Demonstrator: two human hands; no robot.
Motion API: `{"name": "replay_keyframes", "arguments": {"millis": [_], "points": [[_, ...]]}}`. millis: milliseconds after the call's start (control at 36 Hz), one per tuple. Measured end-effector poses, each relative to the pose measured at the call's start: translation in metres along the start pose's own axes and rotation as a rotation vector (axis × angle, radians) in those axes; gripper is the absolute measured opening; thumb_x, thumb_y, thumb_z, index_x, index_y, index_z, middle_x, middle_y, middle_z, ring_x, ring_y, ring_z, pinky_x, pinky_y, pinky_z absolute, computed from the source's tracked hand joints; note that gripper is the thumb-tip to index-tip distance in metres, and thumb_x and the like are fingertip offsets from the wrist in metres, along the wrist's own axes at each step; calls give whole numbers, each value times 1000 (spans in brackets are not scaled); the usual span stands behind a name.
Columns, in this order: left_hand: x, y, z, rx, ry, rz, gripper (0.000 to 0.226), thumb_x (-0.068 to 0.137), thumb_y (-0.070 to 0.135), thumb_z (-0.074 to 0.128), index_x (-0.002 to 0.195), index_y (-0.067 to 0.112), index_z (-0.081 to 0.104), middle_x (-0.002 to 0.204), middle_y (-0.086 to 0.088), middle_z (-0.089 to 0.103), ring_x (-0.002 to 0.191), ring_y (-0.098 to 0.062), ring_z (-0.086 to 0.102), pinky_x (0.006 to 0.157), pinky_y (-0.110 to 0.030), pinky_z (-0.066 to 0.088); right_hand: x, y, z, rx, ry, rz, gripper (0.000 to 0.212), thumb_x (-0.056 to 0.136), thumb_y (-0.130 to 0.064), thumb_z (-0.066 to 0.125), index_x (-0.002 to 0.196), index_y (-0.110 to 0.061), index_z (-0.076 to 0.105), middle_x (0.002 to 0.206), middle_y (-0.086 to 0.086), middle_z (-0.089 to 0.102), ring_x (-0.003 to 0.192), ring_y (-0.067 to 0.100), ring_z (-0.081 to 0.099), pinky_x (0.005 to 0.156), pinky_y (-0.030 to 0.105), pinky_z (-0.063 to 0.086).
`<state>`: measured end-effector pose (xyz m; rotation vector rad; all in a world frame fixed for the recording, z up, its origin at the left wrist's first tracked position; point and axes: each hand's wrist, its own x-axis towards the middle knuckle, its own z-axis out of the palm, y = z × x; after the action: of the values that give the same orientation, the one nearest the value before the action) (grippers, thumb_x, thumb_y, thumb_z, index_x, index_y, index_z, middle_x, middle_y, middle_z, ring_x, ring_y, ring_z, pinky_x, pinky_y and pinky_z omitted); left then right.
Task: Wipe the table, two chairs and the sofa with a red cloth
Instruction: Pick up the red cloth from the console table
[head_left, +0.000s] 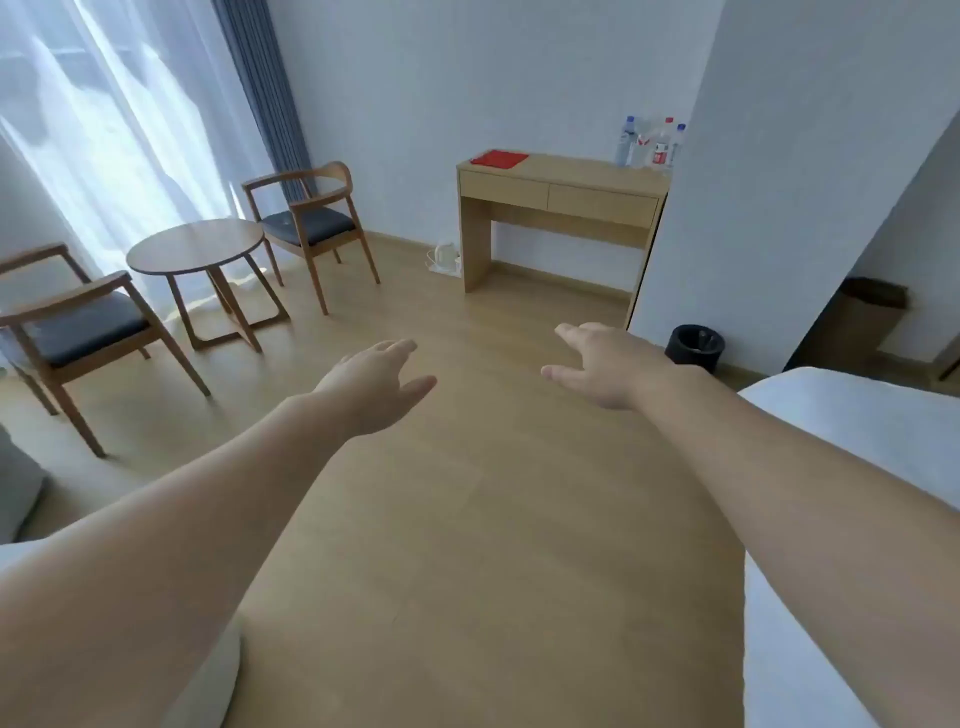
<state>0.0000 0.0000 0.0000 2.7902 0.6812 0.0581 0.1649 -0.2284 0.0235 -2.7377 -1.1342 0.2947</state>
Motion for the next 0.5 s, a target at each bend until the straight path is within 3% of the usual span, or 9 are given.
{"name": "replay_keyframes", "arguments": {"millis": [500], "points": [[102, -35, 47, -3, -116, 57, 65, 95, 53, 43, 148, 20, 27, 149, -2, 37, 131, -25, 42, 108, -37, 32, 106, 6, 44, -72, -107, 66, 70, 96, -59, 39, 154, -26, 17, 159, 2, 20, 141, 24, 31, 106, 38, 35]]}}
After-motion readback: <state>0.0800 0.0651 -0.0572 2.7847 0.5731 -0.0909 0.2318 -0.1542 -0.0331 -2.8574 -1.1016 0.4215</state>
